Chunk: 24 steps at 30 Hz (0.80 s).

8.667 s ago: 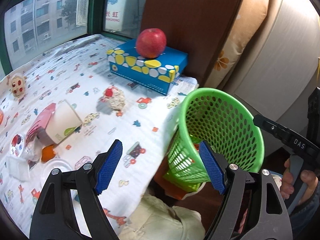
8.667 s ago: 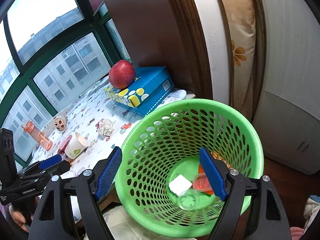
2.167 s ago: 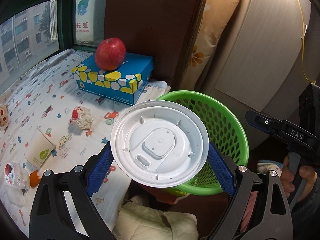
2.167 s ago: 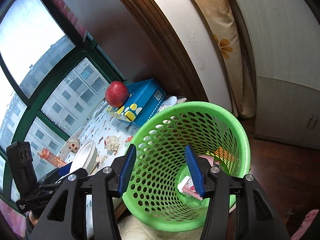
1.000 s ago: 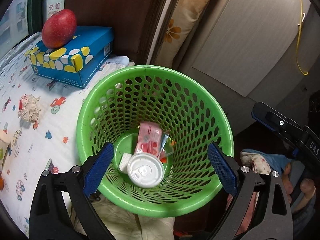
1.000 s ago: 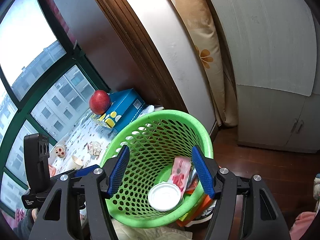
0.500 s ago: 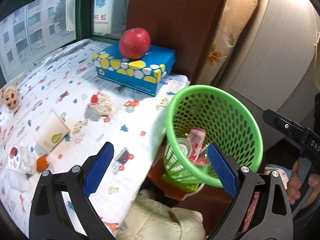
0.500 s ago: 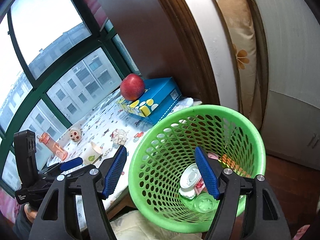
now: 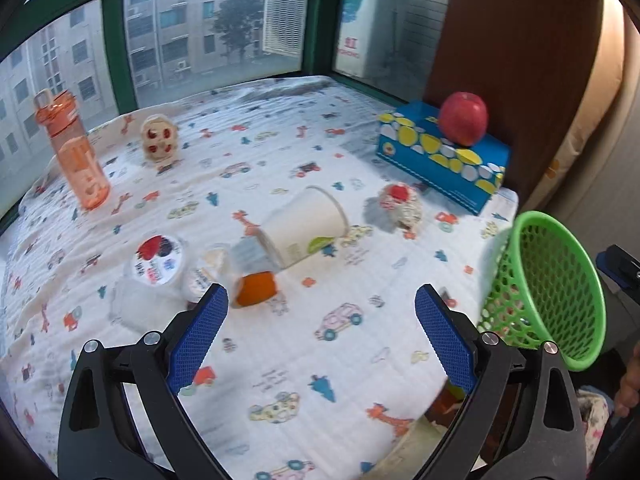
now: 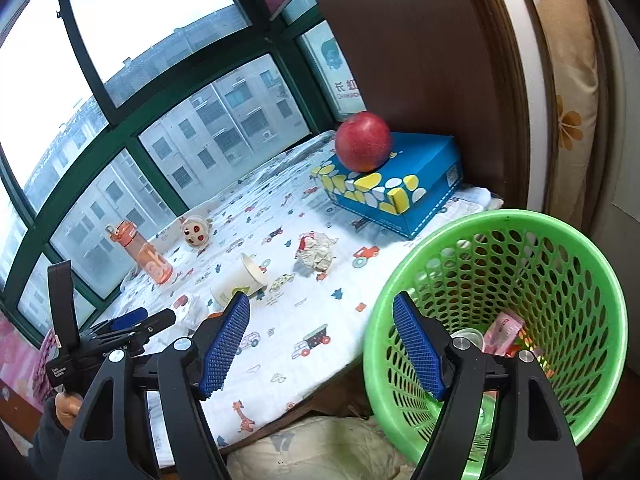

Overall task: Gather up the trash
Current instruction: 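Move both tools back over the bed toward the clear tray and paper ball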

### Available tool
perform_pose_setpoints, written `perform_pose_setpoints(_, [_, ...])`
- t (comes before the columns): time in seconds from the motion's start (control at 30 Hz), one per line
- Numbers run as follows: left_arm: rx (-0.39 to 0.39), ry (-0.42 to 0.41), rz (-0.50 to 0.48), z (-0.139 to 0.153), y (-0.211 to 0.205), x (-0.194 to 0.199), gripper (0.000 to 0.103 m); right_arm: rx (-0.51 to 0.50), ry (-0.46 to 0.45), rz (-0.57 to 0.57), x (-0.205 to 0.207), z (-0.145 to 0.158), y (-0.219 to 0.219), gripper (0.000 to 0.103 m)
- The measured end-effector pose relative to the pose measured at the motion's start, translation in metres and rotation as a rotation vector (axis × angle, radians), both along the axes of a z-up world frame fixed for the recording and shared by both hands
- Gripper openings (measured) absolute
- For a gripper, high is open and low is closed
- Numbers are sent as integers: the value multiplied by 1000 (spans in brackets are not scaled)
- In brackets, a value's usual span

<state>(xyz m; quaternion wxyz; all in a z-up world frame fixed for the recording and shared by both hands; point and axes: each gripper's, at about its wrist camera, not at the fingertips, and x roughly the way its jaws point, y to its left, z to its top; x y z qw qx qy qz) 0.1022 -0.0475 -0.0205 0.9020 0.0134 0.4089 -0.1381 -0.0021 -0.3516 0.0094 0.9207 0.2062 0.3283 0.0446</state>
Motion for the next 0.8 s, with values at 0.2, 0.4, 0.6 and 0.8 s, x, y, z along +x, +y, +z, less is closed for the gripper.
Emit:
perform_pose_setpoints(0.2, [45, 33, 123, -21, 65, 15, 93, -2, 11, 55, 15, -2, 25, 72])
perform_pose_setpoints(0.4, [80, 81, 183, -48, 111, 26, 93, -9, 28, 100, 28, -5, 48, 72])
perform_pose_setpoints(0.6, [82, 122, 178, -69, 126, 37, 93, -20, 44, 133, 39, -9, 65, 72])
perform_pose_setpoints(0.8, [91, 147, 186, -83, 132, 50, 93, -28, 63, 157, 48, -15, 77, 73])
